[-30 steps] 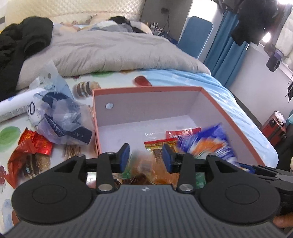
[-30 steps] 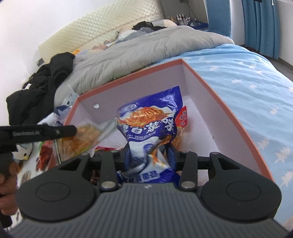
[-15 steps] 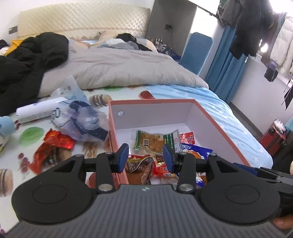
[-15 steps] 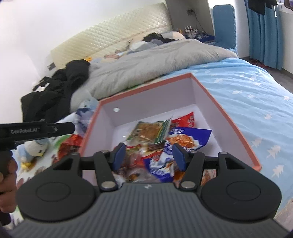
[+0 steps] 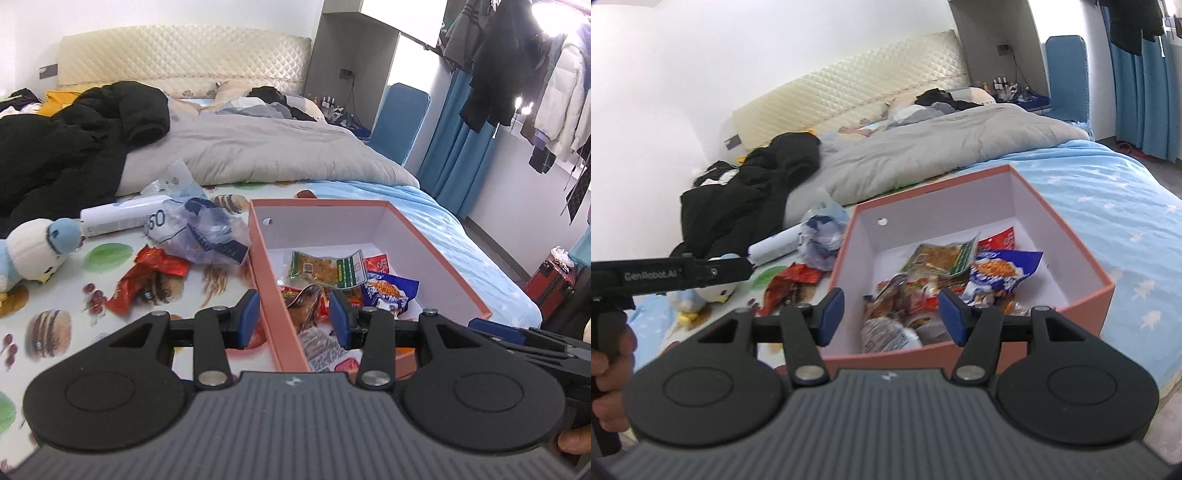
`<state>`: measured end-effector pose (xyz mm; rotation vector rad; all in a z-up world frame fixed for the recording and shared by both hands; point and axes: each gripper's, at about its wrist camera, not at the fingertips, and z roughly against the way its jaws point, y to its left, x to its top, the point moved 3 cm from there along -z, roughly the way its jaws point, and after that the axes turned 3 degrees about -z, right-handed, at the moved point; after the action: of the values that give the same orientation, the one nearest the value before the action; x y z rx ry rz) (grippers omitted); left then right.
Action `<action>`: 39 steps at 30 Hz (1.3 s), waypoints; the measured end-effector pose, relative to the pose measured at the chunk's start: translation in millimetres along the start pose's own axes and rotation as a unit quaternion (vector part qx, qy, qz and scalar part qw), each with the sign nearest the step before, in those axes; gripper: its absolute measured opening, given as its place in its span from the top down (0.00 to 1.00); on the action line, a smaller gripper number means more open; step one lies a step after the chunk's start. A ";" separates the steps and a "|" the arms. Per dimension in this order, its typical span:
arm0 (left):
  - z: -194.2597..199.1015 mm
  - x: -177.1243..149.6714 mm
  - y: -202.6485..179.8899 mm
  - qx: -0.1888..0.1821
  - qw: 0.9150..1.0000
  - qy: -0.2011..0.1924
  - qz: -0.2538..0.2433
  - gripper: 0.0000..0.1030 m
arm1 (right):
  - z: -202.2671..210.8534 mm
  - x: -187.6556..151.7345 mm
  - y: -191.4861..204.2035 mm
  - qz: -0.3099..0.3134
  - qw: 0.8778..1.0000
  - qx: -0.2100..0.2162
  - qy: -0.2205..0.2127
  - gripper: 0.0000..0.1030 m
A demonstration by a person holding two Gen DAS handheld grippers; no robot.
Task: Organize snacks
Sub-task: 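Move both open tools back toward the remaining snacks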
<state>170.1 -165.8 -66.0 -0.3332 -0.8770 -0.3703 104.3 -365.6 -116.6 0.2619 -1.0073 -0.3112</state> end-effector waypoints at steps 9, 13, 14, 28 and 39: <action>53.4 -28.7 2.9 0.011 1.000 -0.004 0.009 0.54 | 31.7 -17.2 22.0 0.009 1.000 0.013 -0.011 0.42; 74.5 -48.8 9.3 0.026 0.999 0.005 0.021 0.54 | 45.0 -26.2 34.0 0.012 1.000 0.023 -0.013 0.42; 81.0 -53.9 11.3 0.029 0.999 0.006 0.025 0.54 | 47.6 -29.6 37.9 0.015 0.999 0.024 -0.013 0.42; 114.5 -94.1 39.9 0.080 0.995 0.016 0.058 0.54 | 58.7 -60.4 78.7 0.064 0.996 0.062 0.006 0.42; 87.9 -89.8 60.0 0.092 0.993 0.027 0.064 0.54 | 34.8 -60.2 82.6 0.083 0.995 0.058 0.010 0.42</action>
<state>84.7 -59.1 -92.7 -0.2069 -0.8251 -0.1784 55.7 -269.2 -116.7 0.2840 -1.0221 -0.0981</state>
